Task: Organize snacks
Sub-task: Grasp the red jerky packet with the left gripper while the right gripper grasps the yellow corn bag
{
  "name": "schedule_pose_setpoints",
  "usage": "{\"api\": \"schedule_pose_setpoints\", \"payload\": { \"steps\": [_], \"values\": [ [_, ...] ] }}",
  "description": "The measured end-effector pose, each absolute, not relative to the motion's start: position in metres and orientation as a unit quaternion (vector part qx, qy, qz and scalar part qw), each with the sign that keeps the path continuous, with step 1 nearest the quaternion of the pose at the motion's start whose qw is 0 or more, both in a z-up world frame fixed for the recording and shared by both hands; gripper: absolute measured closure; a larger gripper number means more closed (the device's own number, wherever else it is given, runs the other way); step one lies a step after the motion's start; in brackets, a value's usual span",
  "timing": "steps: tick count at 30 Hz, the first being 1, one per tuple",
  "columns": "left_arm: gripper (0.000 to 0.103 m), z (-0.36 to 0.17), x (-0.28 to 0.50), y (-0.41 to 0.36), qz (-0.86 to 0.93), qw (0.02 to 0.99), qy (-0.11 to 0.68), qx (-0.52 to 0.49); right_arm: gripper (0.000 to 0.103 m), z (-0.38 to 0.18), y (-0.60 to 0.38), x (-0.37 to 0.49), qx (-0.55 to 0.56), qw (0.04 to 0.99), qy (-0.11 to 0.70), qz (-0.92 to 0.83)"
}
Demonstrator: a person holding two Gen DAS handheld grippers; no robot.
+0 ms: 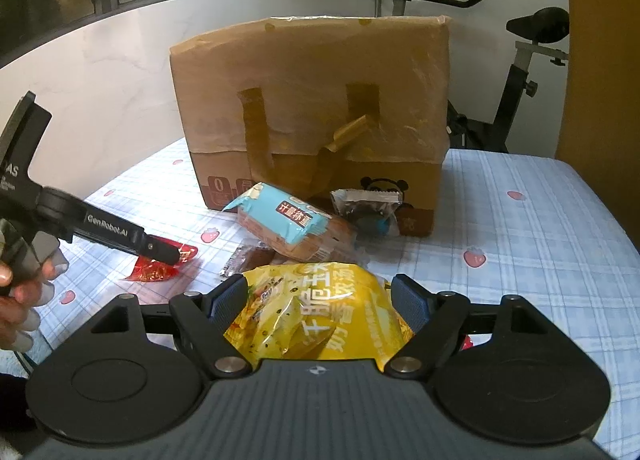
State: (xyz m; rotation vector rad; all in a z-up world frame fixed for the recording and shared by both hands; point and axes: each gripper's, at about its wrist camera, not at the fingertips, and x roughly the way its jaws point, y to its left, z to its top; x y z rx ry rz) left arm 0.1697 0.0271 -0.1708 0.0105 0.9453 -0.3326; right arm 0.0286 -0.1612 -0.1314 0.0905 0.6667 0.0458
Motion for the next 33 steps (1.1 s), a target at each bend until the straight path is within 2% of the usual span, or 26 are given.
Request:
{"api": "schedule_pose_setpoints", "payload": {
  "steps": [7, 12, 15, 22, 30, 33],
  "values": [
    [0.052, -0.176, 0.163, 0.029, -0.170, 0.880, 0.443, 0.013, 0.022, -0.132, -0.161, 0.028, 0.046, 0.943, 0.328, 0.023],
    [0.041, -0.181, 0.157, 0.026, -0.156, 0.883, 0.441, 0.017, 0.022, -0.132, -0.160, 0.029, 0.046, 0.943, 0.330, 0.024],
    [0.040, -0.186, 0.150, 0.024, -0.150, 0.883, 0.444, 0.025, 0.022, -0.134, -0.160, 0.030, 0.045, 0.941, 0.335, 0.026],
    [0.041, -0.189, 0.137, 0.021, -0.134, 0.896, 0.422, 0.025, 0.016, -0.140, -0.155, 0.037, 0.026, 0.938, 0.344, 0.024],
    [0.050, -0.187, 0.122, 0.028, -0.132, 0.907, 0.401, -0.004, 0.010, -0.153, -0.157, 0.046, 0.042, 0.931, 0.361, 0.024],
    [0.051, -0.187, 0.119, 0.028, -0.129, 0.909, 0.397, -0.004, 0.014, -0.154, -0.159, 0.043, 0.050, 0.933, 0.356, 0.023]
  ]
}}
